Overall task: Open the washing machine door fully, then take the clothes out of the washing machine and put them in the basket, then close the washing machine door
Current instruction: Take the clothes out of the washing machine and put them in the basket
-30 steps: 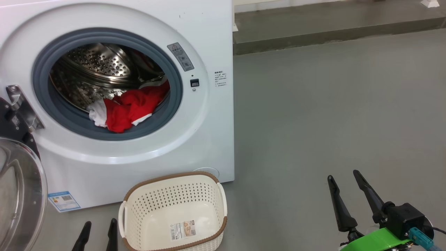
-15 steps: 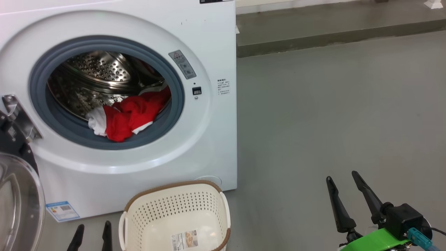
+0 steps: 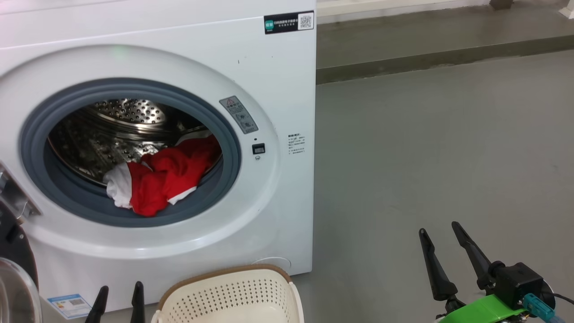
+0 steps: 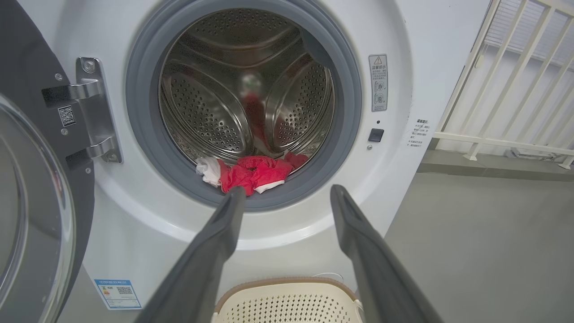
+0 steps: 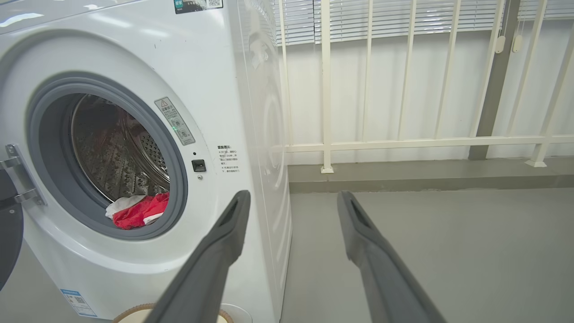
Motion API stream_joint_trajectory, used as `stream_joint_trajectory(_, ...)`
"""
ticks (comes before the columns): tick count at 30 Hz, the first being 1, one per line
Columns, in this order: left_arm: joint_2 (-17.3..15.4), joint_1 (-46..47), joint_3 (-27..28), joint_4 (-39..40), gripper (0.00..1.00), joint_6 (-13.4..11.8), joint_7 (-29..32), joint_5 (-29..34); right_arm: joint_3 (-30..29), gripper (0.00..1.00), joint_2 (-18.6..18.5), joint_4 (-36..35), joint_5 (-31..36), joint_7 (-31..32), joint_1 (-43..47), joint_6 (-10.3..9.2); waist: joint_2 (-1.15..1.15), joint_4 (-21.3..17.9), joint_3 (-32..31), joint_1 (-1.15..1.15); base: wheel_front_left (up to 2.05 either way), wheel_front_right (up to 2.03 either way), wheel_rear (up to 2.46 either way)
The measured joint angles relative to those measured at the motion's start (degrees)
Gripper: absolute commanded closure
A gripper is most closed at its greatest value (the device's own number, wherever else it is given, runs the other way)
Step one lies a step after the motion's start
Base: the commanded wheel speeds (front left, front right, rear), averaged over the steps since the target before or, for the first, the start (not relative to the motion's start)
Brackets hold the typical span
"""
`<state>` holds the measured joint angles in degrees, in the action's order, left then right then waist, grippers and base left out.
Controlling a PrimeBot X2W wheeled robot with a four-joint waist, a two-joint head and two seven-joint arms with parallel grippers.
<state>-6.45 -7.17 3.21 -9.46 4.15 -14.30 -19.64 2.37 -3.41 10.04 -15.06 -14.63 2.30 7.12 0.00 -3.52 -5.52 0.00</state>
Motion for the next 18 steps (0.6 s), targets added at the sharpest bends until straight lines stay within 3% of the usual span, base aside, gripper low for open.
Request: stream_joint_trajectory(18,0.0,0.0,0.0,-0.3,0.0,-0.2,0.0,0.1,0.3,0.0,0.0,0.1,0.0,0.0,0.0,0.0,0.0,-0.1,-0.3,0.0,0.06,-0.06,0.0)
